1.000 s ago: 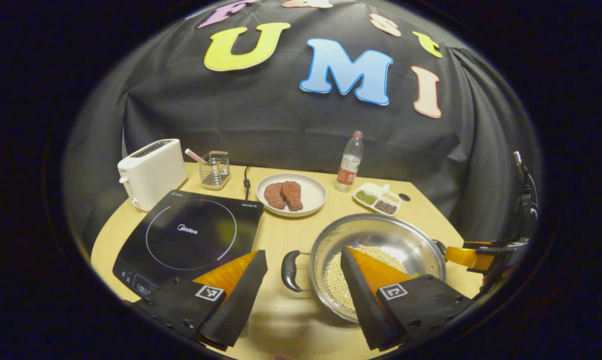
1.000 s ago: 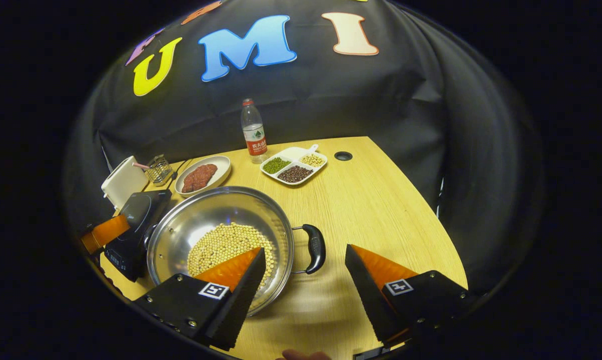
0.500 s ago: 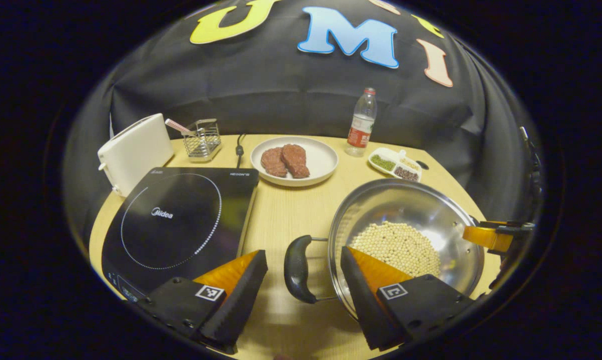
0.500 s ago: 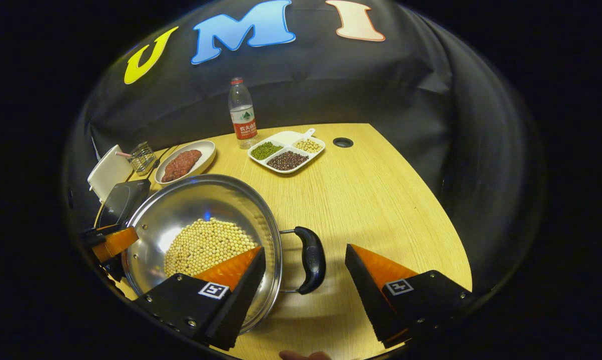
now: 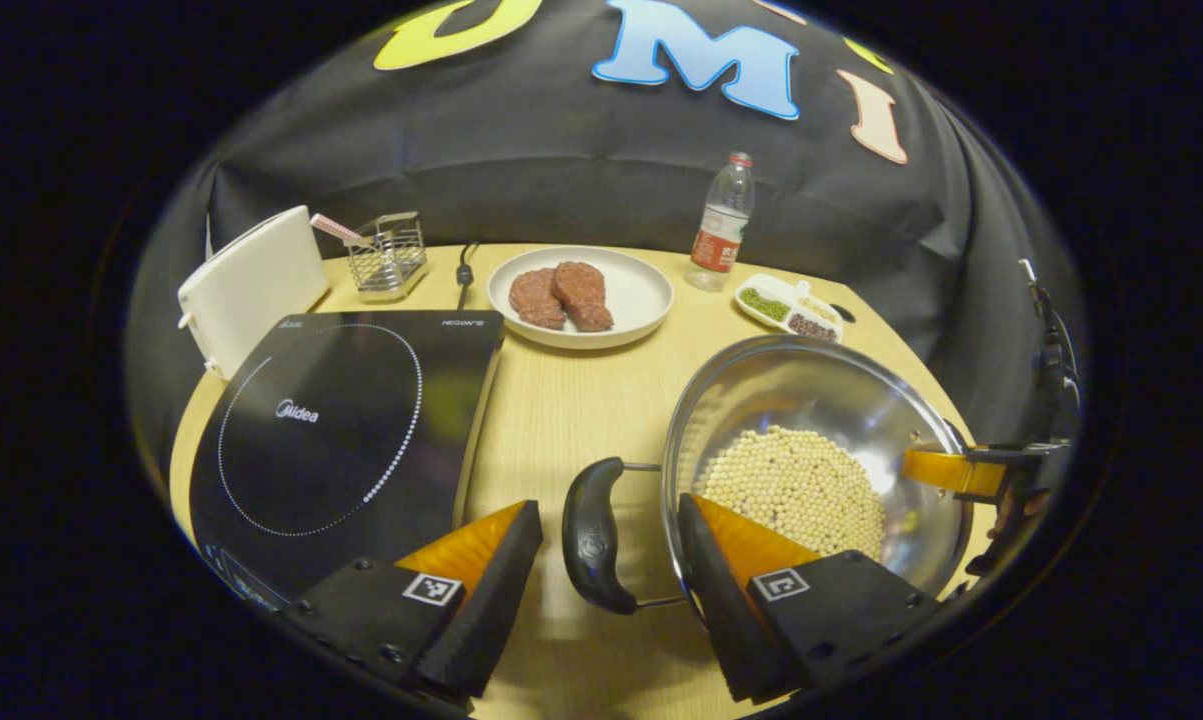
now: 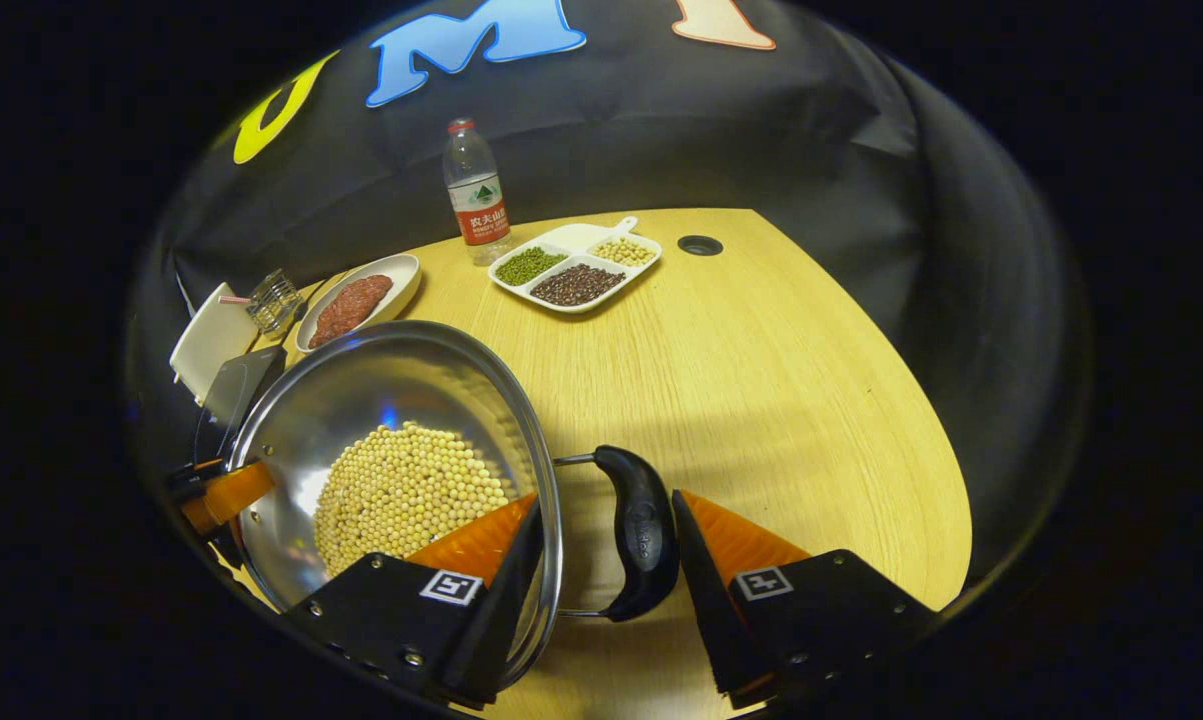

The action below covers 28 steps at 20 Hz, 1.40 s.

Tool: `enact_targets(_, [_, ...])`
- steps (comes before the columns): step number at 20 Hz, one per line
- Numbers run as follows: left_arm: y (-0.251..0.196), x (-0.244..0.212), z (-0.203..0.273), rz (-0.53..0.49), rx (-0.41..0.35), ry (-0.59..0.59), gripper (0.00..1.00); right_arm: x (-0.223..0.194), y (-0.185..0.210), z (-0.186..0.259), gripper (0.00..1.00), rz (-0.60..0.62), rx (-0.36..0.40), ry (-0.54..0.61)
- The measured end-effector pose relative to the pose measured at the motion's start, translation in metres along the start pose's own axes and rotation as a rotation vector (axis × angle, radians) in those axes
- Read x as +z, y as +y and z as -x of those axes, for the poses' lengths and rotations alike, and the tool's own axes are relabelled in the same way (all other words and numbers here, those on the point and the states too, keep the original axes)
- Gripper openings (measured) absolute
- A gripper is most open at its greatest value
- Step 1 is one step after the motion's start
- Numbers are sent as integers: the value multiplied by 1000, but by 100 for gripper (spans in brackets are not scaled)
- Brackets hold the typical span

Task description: First push the handle of the pot to place it horizontally, then grasp the pot with both hands and set it on the induction cooktop.

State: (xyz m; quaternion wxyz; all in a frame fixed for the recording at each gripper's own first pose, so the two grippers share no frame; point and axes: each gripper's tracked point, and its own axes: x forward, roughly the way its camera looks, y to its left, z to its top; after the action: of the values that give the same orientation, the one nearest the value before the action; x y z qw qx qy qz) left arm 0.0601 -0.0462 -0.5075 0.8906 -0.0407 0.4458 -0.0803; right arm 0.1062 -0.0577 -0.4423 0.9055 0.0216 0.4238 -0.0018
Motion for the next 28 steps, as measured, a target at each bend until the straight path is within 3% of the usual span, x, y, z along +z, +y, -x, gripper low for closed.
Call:
enact_targets(2, [-7,2,0,-20,-26,7,79,3,2,2,75,10,8,5])
enact_targets(4, [-4,1,-2,-35,-19,12,68,-1,1,-1,62,9,13,8])
enact_targets(6, [-7,1,-2,-18,-26,21,69,2,3,1,67,2,20,4])
enact_targets(7, [-6,1,-2,-15,-28,29,69,-1,3,0,63,4,20,12])
enact_targets(8, [-7,1,-1,-24,-26,34,63,0,3,1,63,6,19,10])
enact_targets(10, [-5,2,0,-51,-26,38,65,-2,3,2,63,-15,23,15])
enact_targets(11, [-6,3,2,-47,-29,35,64,-2,4,4,53,-24,25,33])
enact_targets(12, [-7,6,3,-49,-29,32,60,-1,5,5,58,-34,28,32])
enact_targets(15, [-8,18,15,-80,-30,7,67,2,6,13,58,-47,31,31])
enact_targets(18, [-10,31,27,-80,-36,-6,60,10,8,29,57,-52,26,16])
enact_targets(20, [-10,35,36,-81,-41,-6,64,15,11,42,57,-46,18,11])
enact_targets(23, [-7,35,42,-72,-45,5,60,17,15,60,58,-41,6,18])
enact_targets(24, [-6,36,46,-65,-46,7,67,17,17,64,57,-40,2,22])
enact_targets(26, [-2,37,57,-56,-50,10,60,16,25,73,57,-41,-1,26])
enact_targets(28, [9,38,73,-59,-54,9,61,16,34,83,58,-38,-4,26])
